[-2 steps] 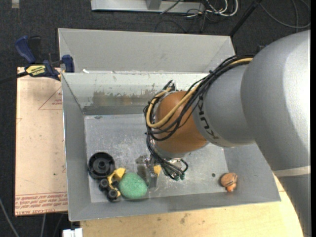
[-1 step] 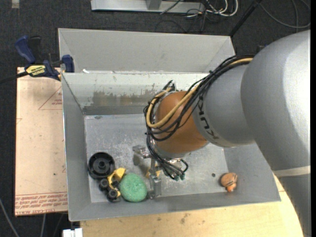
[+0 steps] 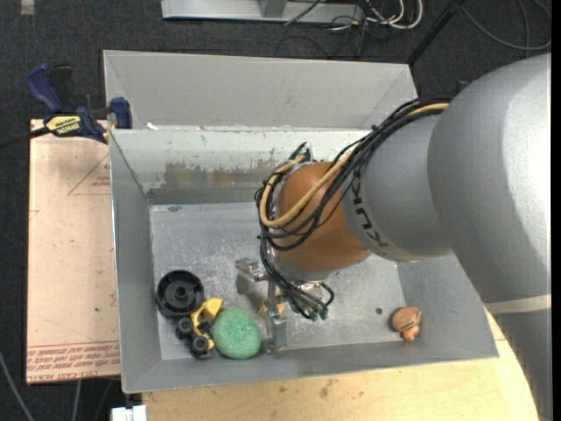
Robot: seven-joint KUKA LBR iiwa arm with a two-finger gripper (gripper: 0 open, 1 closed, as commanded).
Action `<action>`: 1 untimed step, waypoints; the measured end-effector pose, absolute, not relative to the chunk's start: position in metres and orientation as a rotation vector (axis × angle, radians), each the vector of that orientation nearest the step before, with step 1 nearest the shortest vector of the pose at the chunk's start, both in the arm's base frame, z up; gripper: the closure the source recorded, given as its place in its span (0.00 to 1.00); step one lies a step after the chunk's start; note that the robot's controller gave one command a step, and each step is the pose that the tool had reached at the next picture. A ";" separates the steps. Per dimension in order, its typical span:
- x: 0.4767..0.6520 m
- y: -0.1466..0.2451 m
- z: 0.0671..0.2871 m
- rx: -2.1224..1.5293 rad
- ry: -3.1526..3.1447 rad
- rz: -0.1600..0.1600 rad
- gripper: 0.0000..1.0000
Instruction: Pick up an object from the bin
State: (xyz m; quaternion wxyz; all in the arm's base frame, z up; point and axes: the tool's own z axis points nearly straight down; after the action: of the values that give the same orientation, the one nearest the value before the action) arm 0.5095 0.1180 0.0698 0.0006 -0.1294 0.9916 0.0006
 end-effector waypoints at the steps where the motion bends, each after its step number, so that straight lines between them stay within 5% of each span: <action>1: 0.504 0.141 0.070 -0.473 3.103 -0.001 0.00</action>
Offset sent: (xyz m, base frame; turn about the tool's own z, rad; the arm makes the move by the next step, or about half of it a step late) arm -0.0151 0.0787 0.0002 -0.3791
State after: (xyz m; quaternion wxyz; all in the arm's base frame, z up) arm 0.5044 0.1408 0.0698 0.0012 -0.1508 0.9886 -0.0002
